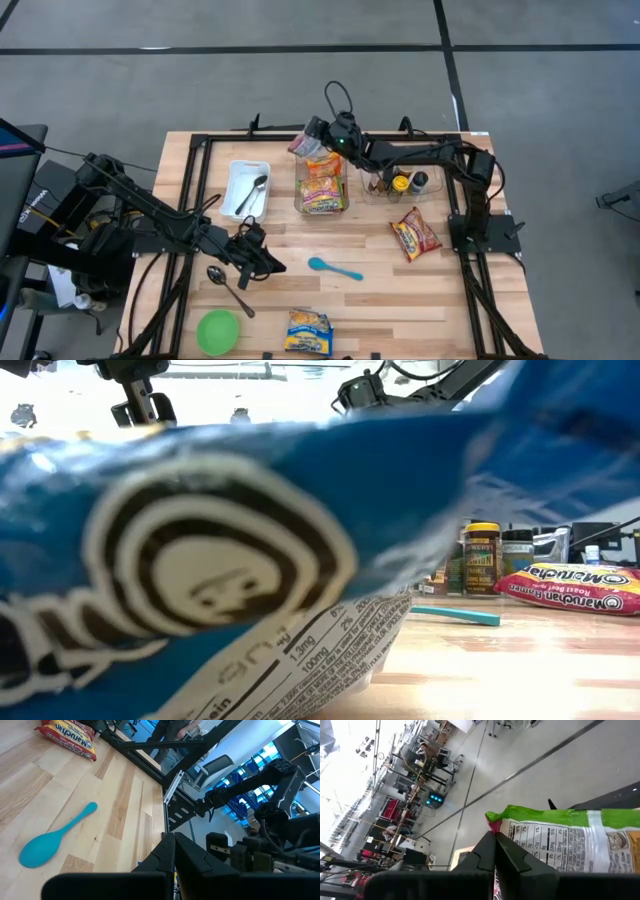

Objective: Pick & Place Food Item
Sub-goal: Put the green noodle pack into the left transparent bin

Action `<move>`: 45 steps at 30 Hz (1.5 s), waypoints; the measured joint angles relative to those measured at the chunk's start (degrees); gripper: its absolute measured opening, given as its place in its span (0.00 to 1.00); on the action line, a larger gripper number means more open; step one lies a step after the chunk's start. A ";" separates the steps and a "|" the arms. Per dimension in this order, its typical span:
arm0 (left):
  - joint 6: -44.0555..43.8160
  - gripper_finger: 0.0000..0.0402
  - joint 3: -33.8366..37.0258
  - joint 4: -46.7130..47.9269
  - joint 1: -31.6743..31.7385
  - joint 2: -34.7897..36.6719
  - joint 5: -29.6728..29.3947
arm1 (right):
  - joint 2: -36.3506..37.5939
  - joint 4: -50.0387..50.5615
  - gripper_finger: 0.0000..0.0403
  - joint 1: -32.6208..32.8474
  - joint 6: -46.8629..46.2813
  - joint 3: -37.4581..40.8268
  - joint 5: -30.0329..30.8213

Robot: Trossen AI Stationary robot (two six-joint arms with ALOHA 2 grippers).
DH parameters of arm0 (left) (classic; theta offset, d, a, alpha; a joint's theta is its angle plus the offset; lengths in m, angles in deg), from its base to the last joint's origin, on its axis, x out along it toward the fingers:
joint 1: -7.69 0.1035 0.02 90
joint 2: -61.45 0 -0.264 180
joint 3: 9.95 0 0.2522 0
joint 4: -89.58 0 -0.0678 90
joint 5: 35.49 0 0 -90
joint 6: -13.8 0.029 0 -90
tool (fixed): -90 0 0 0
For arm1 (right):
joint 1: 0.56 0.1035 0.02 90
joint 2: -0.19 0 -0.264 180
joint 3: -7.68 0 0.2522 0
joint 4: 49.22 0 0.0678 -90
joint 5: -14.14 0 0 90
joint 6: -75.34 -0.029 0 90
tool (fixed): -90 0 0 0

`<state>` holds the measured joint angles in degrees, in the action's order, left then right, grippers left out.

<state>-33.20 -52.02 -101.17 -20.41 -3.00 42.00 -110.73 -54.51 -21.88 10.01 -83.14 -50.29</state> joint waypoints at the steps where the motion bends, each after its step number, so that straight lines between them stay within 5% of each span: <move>1: 0.00 0.00 0.00 0.00 -0.02 0.00 0.02 | 0.00 0.38 0.00 0.25 0.45 0.00 0.02; 18: 0.00 0.00 0.00 0.01 -0.01 0.00 0.28 | 0.02 8.08 0.00 5.17 21.92 0.00 3.05; 45: 0.00 0.00 0.00 0.00 -0.02 0.00 -0.01 | 0.08 27.03 0.00 10.68 22.25 0.00 5.50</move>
<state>-33.20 -52.02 -101.17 -20.43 -3.00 41.98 -110.65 -27.48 -11.21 32.26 -83.14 -44.79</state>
